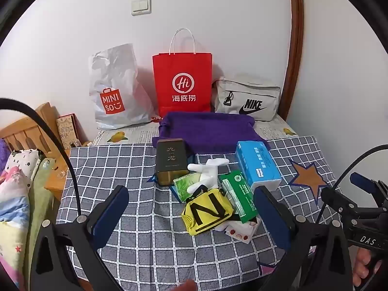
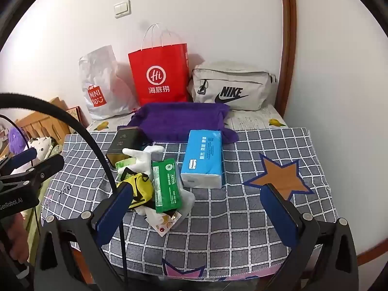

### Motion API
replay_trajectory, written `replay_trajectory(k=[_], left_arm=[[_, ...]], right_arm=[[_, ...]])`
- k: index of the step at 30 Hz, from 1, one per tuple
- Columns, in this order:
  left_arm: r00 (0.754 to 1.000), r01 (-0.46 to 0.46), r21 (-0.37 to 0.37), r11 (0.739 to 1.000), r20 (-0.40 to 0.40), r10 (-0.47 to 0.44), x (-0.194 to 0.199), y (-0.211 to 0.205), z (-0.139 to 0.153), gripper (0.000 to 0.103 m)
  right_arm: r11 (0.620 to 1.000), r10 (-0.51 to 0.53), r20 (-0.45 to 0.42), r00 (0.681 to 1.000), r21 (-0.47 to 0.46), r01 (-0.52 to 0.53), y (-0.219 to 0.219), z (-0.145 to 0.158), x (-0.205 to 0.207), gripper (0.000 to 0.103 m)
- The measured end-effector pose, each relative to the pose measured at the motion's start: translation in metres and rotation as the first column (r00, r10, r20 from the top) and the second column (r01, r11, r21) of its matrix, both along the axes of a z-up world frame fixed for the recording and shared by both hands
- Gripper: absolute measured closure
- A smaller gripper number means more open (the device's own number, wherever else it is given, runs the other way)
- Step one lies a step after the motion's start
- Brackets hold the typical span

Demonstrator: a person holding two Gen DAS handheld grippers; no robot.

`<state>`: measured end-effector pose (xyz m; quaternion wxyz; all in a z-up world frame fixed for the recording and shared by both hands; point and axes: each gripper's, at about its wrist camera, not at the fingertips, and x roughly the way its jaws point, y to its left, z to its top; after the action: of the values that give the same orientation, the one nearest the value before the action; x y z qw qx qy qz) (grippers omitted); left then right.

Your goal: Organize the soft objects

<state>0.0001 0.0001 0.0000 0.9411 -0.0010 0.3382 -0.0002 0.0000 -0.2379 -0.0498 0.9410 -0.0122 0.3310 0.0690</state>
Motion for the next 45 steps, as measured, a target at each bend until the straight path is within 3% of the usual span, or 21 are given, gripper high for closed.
replay_trajectory(k=[45], left_arm=[[1.0, 0.003, 0.009, 1.0, 0.012, -0.004, -0.002, 0.006, 0.003, 0.0]], right_arm=[[1.0, 0.021, 0.019, 1.0, 0.014, -0.021, 0.005, 0.005, 0.0, 0.0]])
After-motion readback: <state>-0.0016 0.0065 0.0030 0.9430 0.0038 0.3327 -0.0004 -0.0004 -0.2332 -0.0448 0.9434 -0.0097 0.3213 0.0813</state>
